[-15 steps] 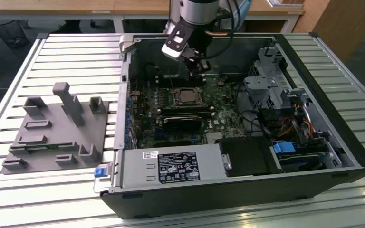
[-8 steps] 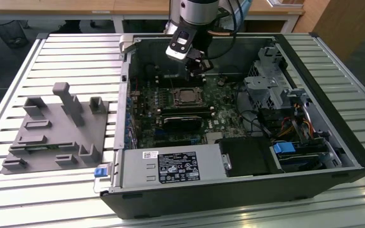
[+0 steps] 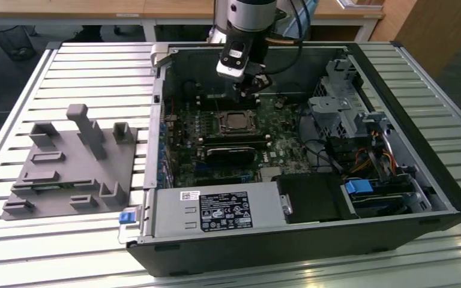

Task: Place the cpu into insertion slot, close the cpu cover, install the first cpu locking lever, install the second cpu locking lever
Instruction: 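Install the first cpu locking lever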

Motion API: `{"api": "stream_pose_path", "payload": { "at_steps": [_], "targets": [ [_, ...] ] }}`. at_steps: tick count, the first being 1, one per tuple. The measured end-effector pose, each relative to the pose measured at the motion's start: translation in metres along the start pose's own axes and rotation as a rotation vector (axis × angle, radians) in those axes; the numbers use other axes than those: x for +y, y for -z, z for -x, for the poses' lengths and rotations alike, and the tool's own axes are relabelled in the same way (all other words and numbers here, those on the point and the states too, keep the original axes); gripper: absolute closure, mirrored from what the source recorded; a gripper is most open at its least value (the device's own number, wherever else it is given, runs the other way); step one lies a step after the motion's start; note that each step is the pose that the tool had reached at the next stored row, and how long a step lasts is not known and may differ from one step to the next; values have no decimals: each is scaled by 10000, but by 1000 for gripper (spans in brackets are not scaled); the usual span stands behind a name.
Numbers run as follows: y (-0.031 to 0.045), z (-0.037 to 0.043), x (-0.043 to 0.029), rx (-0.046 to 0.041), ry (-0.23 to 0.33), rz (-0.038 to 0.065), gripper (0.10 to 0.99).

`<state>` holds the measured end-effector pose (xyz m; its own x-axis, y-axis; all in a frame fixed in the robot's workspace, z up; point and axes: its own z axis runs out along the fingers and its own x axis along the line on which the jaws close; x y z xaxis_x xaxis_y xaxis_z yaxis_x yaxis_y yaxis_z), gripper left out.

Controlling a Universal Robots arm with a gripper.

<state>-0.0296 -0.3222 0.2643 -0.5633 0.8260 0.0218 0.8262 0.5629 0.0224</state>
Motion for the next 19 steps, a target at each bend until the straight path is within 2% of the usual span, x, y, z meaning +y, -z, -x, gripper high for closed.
{"api": "stream_pose_path", "payload": {
  "at_steps": [19],
  "targets": [
    [-4,0,0,75,3329,-72,980]
  ]
}}
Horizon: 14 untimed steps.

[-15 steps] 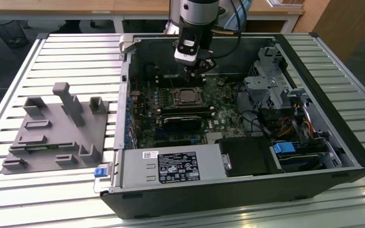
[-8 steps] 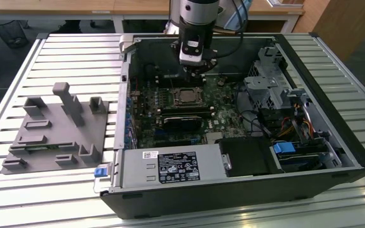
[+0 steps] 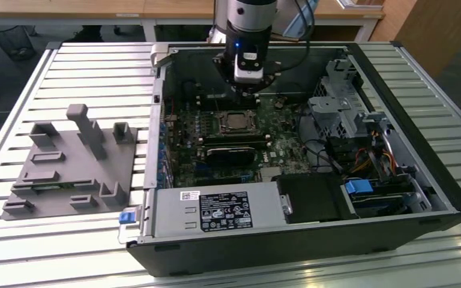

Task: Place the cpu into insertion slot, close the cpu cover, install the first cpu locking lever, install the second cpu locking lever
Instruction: 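Install the first cpu locking lever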

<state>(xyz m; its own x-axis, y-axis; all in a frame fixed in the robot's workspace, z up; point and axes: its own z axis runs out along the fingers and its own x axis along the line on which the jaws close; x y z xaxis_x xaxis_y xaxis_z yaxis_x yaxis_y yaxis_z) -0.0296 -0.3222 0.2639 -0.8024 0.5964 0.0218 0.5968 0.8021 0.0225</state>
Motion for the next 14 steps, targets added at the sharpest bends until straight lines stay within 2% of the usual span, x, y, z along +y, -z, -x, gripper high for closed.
{"api": "stream_pose_path", "payload": {
  "at_steps": [14],
  "targets": [
    [-10,0,-1,-45,2258,21,980]
  ]
}}
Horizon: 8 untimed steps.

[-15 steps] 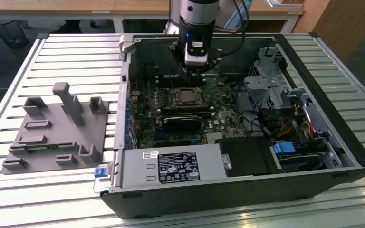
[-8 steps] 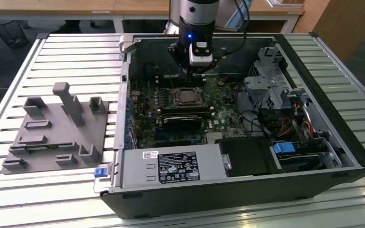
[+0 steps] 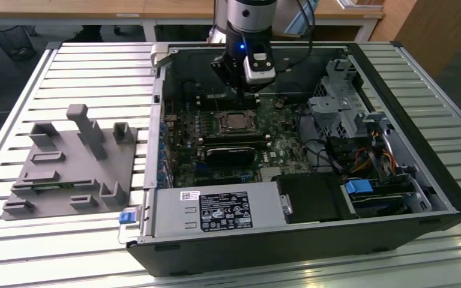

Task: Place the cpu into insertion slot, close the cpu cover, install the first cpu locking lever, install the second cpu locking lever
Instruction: 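Install the first cpu locking lever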

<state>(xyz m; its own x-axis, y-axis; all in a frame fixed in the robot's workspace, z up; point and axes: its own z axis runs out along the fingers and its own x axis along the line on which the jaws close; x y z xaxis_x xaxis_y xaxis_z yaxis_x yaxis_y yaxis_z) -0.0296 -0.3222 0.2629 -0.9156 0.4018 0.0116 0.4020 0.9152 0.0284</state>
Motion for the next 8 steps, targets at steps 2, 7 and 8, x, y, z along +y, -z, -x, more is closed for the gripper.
{"api": "stream_pose_path", "payload": {
  "at_steps": [2,7,8],
  "targets": [
    [-3,0,0,9,360,-4,980],
    [-10,0,0,34,1271,-14,980],
    [-12,0,0,38,1449,-16,980]
  ]
}}
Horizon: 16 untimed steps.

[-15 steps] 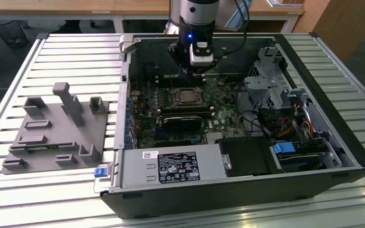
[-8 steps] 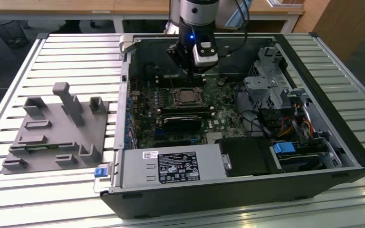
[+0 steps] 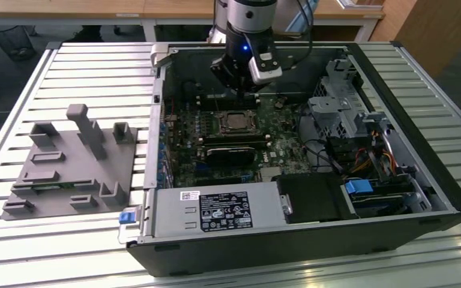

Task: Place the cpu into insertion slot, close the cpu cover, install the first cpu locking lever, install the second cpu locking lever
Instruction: 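Install the first cpu locking lever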

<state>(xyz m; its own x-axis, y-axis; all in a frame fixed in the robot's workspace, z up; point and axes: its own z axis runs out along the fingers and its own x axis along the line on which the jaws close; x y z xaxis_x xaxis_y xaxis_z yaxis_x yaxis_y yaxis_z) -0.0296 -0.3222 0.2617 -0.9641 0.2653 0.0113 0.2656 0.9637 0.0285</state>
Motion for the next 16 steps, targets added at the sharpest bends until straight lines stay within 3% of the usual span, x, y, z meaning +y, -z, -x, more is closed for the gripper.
{"api": "stream_pose_path", "payload": {
  "at_steps": [12,16],
  "targets": [
    [-11,0,0,61,2179,-24,980],
    [-15,-6,-2,37,2533,-22,980]
  ]
}}
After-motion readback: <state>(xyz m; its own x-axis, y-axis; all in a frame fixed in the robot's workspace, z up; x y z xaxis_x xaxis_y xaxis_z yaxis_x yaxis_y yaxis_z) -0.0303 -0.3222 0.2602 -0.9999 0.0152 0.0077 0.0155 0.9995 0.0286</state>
